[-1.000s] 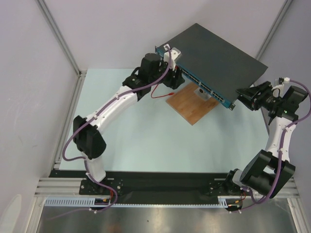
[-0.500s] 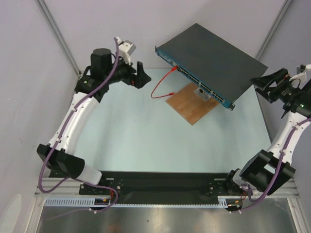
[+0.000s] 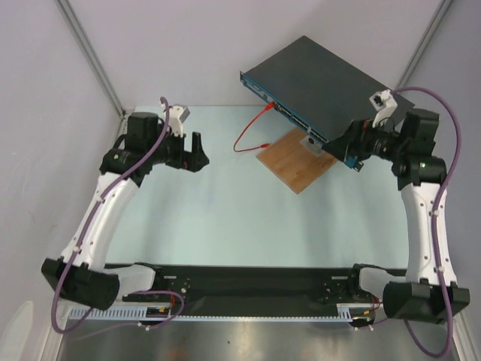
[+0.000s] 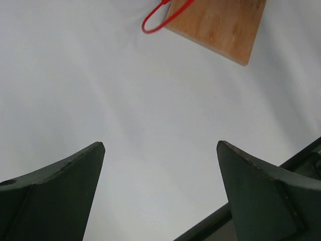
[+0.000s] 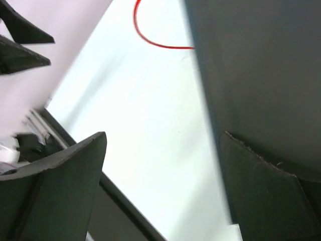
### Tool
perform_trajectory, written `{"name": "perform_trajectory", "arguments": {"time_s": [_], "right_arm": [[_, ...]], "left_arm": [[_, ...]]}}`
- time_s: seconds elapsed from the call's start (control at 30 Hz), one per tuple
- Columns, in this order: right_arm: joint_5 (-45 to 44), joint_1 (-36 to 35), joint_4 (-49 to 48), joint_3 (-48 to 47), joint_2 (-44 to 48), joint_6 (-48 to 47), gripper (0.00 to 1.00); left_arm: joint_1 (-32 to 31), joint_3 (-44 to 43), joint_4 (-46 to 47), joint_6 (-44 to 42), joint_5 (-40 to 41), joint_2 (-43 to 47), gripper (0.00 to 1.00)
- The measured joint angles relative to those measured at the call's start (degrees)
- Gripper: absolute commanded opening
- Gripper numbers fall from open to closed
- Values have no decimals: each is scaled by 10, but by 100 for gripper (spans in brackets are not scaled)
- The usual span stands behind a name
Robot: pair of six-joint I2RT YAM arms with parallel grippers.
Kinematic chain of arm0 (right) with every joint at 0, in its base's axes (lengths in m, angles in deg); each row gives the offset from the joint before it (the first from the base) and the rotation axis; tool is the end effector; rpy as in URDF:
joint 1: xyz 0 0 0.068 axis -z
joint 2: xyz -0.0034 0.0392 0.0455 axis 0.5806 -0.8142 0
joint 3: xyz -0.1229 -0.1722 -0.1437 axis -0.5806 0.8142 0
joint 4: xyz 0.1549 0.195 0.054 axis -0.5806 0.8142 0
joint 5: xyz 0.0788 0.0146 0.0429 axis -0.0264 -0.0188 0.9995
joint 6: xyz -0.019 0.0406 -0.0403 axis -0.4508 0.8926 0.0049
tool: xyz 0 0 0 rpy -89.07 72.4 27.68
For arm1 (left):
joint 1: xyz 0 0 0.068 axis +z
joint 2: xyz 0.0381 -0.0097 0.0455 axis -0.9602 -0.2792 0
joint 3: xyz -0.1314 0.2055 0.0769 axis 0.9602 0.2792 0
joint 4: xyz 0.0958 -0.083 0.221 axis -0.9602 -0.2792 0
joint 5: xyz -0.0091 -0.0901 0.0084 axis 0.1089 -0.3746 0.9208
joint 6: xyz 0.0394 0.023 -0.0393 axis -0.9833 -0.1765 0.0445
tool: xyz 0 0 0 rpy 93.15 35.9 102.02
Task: Insert the plug into the switch port
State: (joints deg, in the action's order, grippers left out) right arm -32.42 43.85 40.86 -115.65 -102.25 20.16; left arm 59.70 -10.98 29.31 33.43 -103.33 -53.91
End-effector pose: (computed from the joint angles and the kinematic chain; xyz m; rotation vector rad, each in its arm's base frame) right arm 0.2379 -0.0010 0.4028 -0.3233 1.9134 0.8067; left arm 0.2541 -0.0794 0.3681 0.4226 2.1769 -0.5407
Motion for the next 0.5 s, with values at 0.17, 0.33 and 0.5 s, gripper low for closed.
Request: {"name": "perform_trajectory", "arguments": {"time_s": [0.17, 0.33, 0.5], "right_arm": [[-51, -75, 30, 45, 76, -64, 100], [-80, -113, 58, 67, 107, -101, 100], [-100, -112, 64, 68, 118, -111, 100]], "left_arm": [[0, 84, -4, -14, 23, 99, 100], [0, 123, -5, -24, 35, 150, 100], [0, 123, -4, -27, 48, 151, 100]]}}
